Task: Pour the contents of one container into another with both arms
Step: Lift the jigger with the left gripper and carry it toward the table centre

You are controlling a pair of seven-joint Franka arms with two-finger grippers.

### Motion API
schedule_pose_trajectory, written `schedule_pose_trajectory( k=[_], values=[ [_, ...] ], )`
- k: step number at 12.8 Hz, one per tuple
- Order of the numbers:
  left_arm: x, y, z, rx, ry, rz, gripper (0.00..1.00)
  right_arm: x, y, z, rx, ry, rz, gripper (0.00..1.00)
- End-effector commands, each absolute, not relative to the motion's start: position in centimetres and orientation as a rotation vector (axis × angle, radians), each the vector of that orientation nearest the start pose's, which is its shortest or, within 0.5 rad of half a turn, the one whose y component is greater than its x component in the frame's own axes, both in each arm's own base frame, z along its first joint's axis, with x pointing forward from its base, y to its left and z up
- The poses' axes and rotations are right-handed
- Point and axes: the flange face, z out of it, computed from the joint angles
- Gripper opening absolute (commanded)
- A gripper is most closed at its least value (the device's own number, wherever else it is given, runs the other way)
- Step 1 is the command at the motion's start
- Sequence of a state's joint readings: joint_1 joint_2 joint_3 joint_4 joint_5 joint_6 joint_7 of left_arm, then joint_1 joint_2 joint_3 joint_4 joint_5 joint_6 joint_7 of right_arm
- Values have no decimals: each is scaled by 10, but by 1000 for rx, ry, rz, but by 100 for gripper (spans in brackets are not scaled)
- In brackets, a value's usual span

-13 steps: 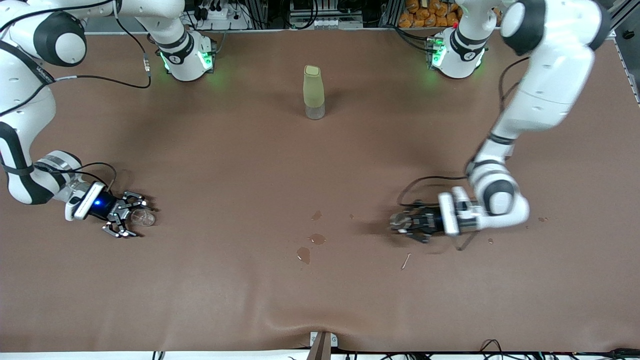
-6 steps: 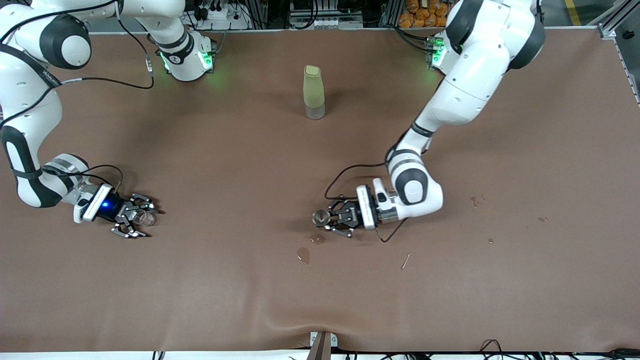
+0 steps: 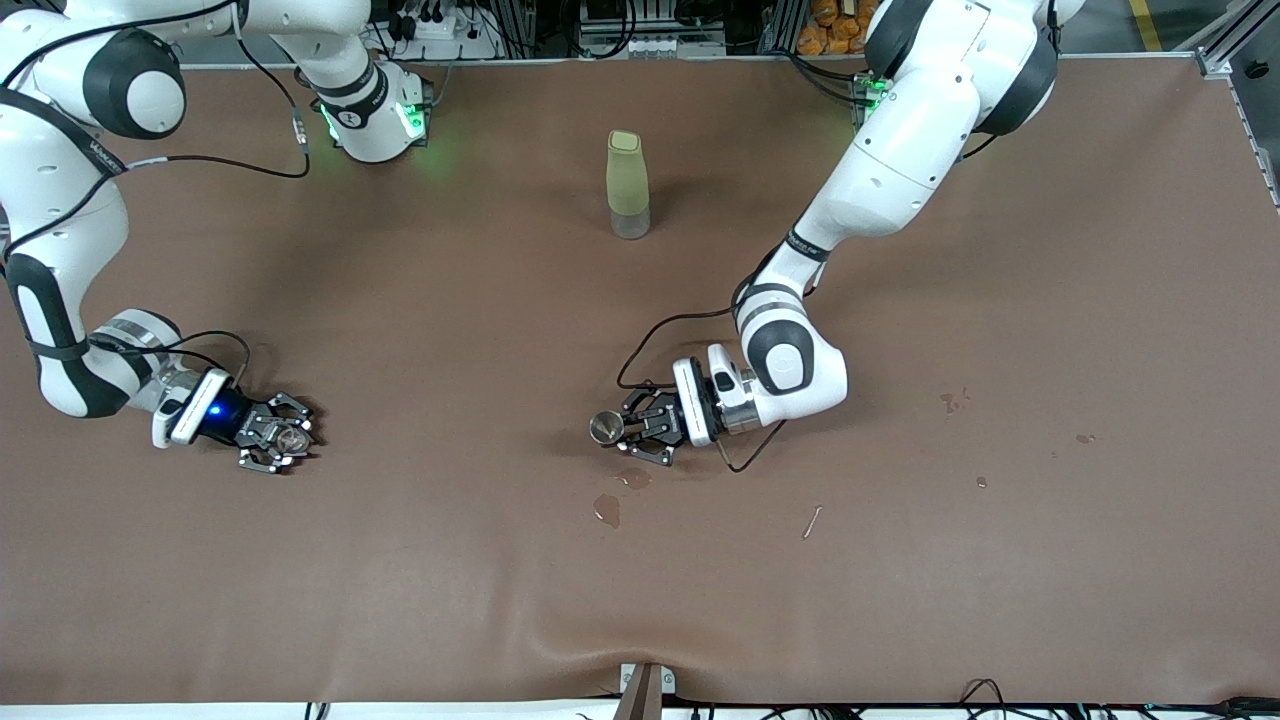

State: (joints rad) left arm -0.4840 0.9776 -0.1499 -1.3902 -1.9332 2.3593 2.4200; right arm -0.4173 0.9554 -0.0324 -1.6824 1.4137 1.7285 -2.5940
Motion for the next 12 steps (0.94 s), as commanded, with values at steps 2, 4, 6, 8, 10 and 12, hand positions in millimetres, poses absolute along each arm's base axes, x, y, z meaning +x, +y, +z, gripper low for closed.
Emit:
schedule_pose_trajectory(
  k=[2, 4, 6, 8, 10, 12],
  values=[
    [604, -439, 140, 1624, -1198, 1222, 0, 594, -177, 59, -1680, -1116, -1338, 0],
    [592, -458, 142, 1651, -1216, 1202, 0, 608, -167, 71, -1652, -1120, -1359, 0],
    [588, -473, 150, 1666, -1173, 1175, 0, 622, -148, 80, -1628, -1081, -1348, 0],
    [579, -481, 147, 1680, -1204, 1166, 0, 642, -108, 93, -1565, -1078, -1382, 0],
    [578, -484, 146, 1687, -1207, 1163, 0, 664, -62, 114, -1530, -1068, -1403, 0],
    [576, -489, 146, 1678, -1211, 1165, 0, 683, -18, 133, -1544, -1054, -1359, 0]
  ],
)
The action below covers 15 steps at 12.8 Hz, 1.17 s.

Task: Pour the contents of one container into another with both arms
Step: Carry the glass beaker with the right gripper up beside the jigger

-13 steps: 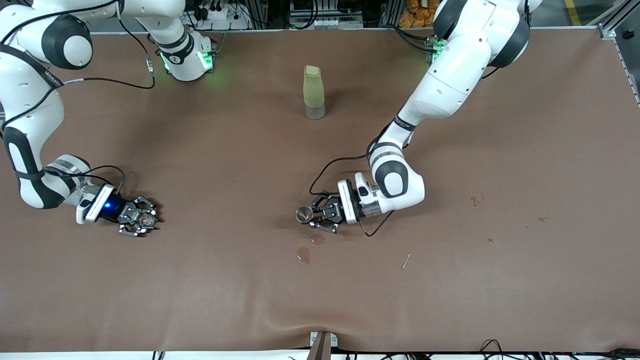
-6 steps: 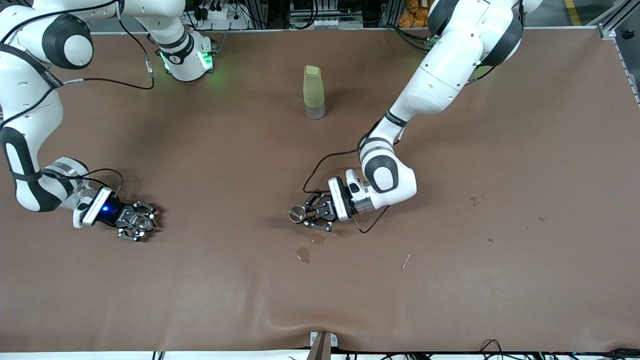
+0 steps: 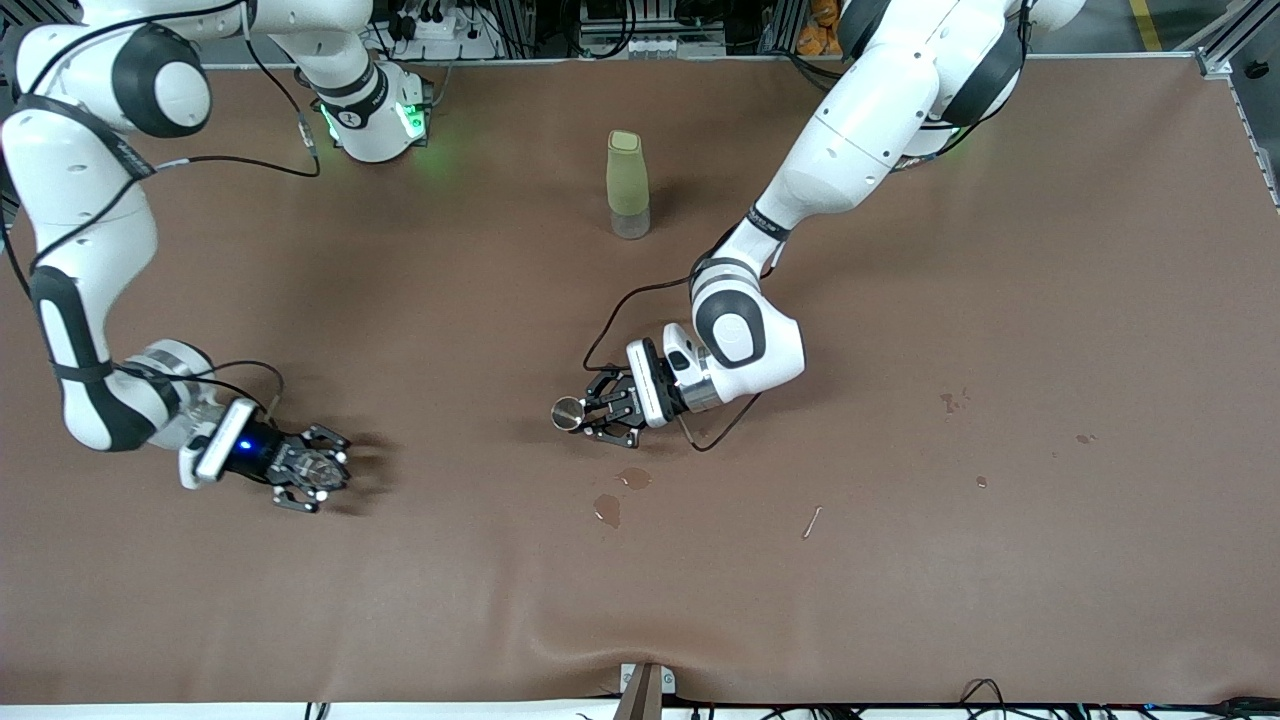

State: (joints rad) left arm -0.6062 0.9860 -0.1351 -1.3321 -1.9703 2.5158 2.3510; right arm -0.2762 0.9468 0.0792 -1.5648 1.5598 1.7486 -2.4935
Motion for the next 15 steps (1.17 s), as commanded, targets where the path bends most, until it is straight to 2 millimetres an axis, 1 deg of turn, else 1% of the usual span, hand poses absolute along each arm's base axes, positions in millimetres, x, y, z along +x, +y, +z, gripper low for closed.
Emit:
schedule_pose_trajectory(
  k=[1, 4, 6, 7, 9, 11, 12, 14, 15],
  values=[
    [578, -489, 149, 1675, -1210, 1173, 0, 694, -6, 143, -1560, -1046, -1357, 0],
    [582, -485, 151, 1667, -1223, 1190, 0, 716, 37, 180, -1582, -1052, -1320, 0],
    [584, -485, 158, 1657, -1216, 1203, 0, 718, 80, 196, -1587, -1038, -1260, 0],
    [584, -486, 160, 1654, -1214, 1204, 0, 718, 101, 202, -1593, -1035, -1248, 0],
    [585, -485, 161, 1637, -1226, 1217, 0, 716, 143, 220, -1584, -1017, -1214, 0],
    [588, -482, 161, 1642, -1222, 1221, 0, 711, 175, 238, -1564, -1009, -1164, 0],
    [588, -482, 160, 1643, -1222, 1220, 0, 707, 190, 246, -1552, -1013, -1147, 0],
    [587, -481, 158, 1643, -1229, 1219, 0, 702, 207, 261, -1547, -995, -1103, 0],
    [587, -481, 156, 1645, -1229, 1216, 0, 697, 217, 265, -1546, -985, -1079, 0]
  ],
)
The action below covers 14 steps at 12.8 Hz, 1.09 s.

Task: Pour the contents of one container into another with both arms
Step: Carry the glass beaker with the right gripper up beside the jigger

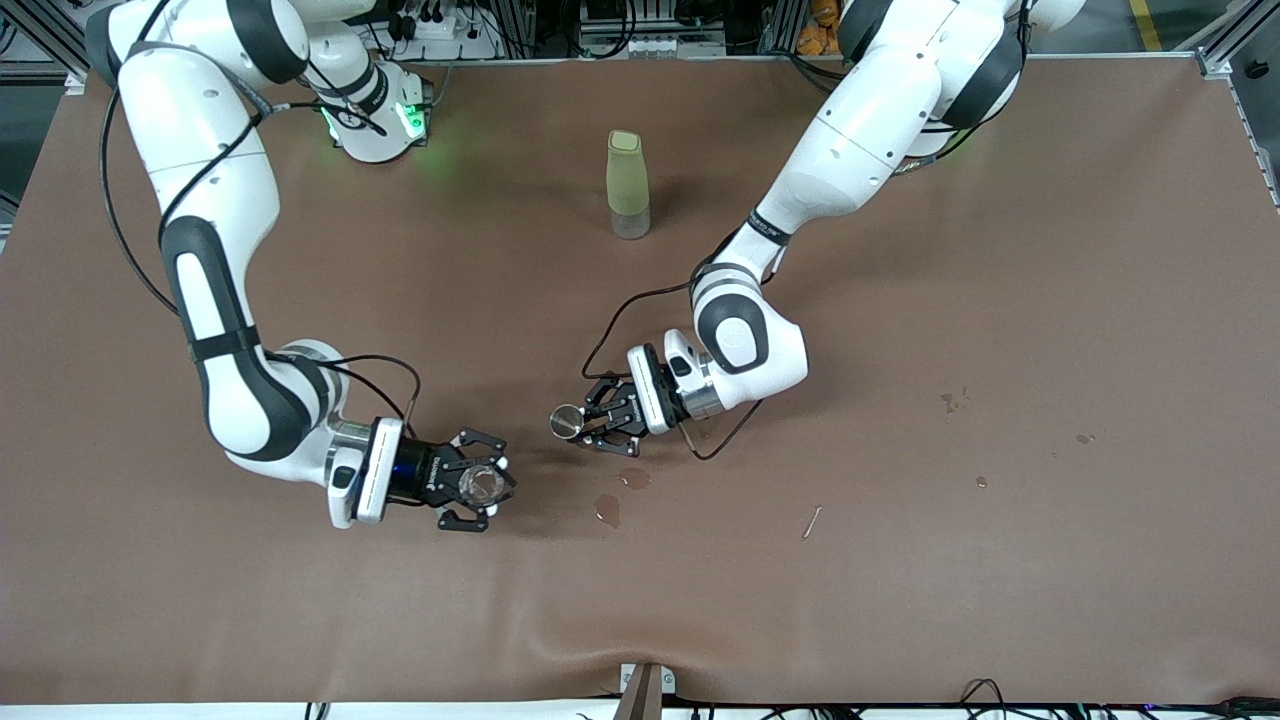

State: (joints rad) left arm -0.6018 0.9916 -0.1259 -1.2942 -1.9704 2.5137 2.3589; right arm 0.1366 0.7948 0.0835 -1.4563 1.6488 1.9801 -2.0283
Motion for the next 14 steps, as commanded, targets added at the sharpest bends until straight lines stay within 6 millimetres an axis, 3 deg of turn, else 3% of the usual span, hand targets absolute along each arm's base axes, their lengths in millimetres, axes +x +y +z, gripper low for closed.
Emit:
schedule_pose_trajectory(
  k=[1, 5, 7, 12, 14],
  values=[
    [585, -482, 152, 1647, -1226, 1209, 0, 690, 223, 267, -1552, -966, -1048, 0],
    [579, -483, 135, 1622, -1249, 1202, 0, 658, 243, 307, -1650, -861, -939, 0],
    [576, -483, 127, 1598, -1252, 1197, 0, 636, 249, 315, -1695, -800, -870, 0],
    [574, -481, 112, 1515, -1261, 1243, 0, 598, 234, 323, -1803, -718, -815, 0],
    [574, -482, 112, 1511, -1259, 1246, 0, 584, 243, 341, -1852, -635, -764, 0]
  ],
)
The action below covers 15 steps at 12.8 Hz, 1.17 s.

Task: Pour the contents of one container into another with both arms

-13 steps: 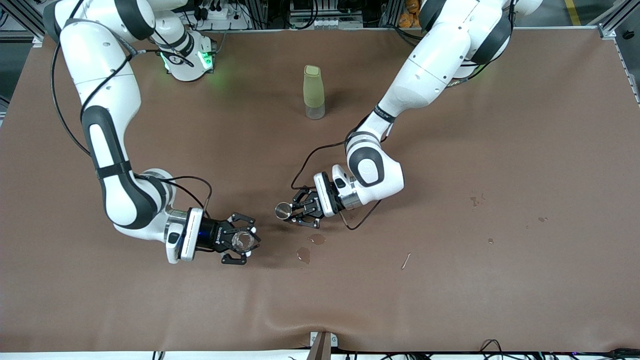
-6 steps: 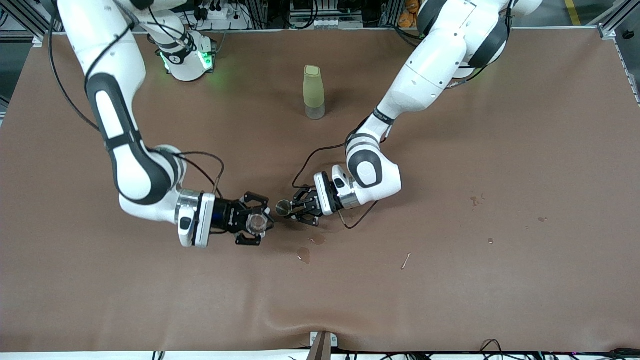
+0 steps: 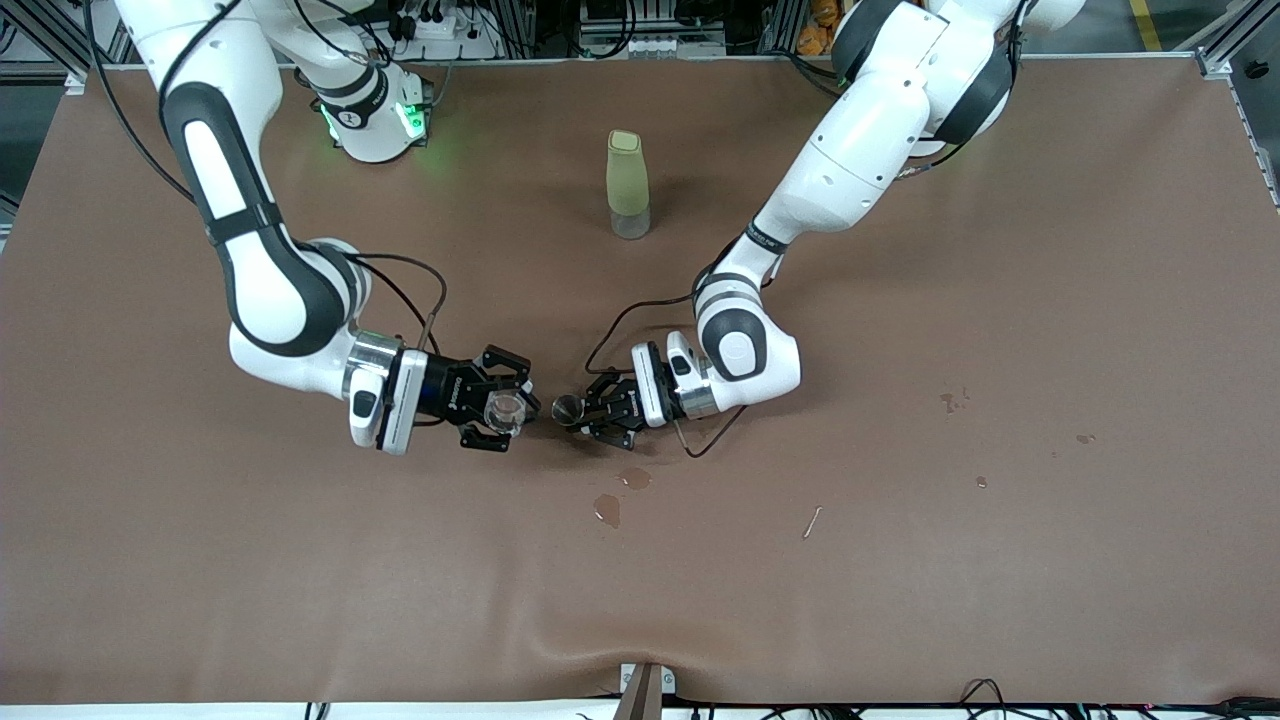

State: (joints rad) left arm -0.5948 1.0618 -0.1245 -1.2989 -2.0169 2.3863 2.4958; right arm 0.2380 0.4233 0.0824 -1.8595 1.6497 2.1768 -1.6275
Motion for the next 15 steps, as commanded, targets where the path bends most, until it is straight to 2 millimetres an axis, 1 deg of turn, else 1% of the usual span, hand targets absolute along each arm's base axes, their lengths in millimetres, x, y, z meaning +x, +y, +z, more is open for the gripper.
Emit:
schedule_pose_trajectory(
  k=[1, 3, 5, 7, 9, 10, 13, 15],
  values=[
    [571, -485, 111, 1516, -1240, 1245, 0, 581, 249, 344, -1861, -586, -720, 0],
    [565, -492, 109, 1526, -1193, 1248, 0, 578, 257, 347, -1861, -544, -678, 0],
    [563, -495, 110, 1526, -1172, 1247, 0, 575, 263, 342, -1853, -521, -639, 0],
    [563, -497, 111, 1513, -1143, 1252, 0, 573, 267, 344, -1825, -446, -550, 0],
    [563, -496, 111, 1510, -1141, 1253, 0, 572, 265, 345, -1756, -392, -448, 0],
    [565, -495, 113, 1507, -1136, 1257, 0, 572, 263, 345, -1739, -384, -430, 0],
    [569, -493, 116, 1506, -1136, 1266, 0, 571, 263, 340, -1729, -344, -378, 0],
    [573, -489, 119, 1501, -1156, 1283, 0, 565, 264, 335, -1722, -306, -327, 0]
  ],
)
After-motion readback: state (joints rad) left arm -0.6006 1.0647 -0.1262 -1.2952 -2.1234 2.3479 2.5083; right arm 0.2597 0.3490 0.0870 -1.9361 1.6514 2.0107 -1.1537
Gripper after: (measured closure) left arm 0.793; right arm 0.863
